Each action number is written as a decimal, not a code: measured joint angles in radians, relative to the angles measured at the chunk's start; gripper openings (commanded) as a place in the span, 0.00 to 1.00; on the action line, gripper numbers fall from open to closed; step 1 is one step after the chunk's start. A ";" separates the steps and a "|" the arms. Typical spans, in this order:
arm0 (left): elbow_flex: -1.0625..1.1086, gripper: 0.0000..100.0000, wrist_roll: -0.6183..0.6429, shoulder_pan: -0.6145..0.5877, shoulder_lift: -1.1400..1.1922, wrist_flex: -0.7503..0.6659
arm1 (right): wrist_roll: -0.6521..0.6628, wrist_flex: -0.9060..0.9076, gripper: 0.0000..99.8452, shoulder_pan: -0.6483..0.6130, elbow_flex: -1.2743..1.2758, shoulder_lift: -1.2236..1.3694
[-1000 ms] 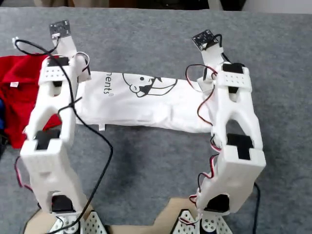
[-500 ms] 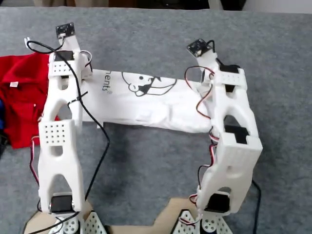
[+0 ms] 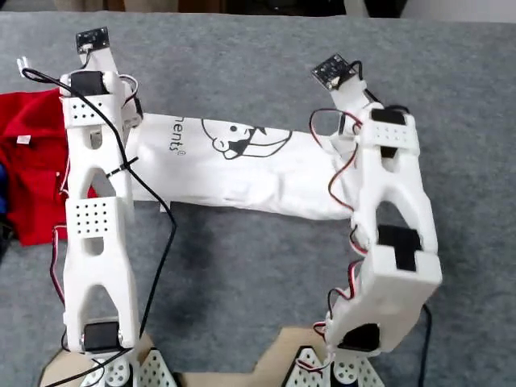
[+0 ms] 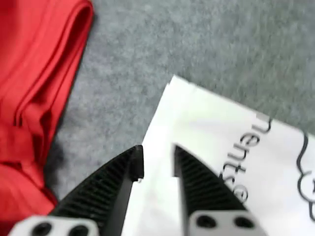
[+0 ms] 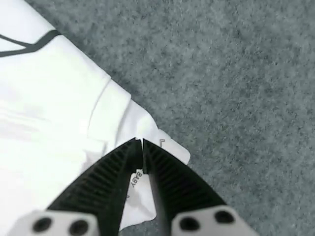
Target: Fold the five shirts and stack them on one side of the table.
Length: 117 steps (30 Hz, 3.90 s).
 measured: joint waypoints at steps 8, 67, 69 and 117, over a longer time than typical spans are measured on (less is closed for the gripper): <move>0.242 0.28 -0.075 -0.026 -0.014 0.017 | 0.000 -0.040 0.02 0.000 0.048 -0.037; 0.206 0.02 -0.014 0.526 -0.229 0.011 | -0.439 -0.489 0.02 0.597 -0.097 0.150; 0.206 0.02 -0.012 0.557 -0.229 0.005 | -0.439 -0.489 0.02 0.597 -0.097 0.150; 0.402 0.02 0.221 0.879 -0.186 -0.534 | -0.439 -0.489 0.02 0.597 -0.097 0.150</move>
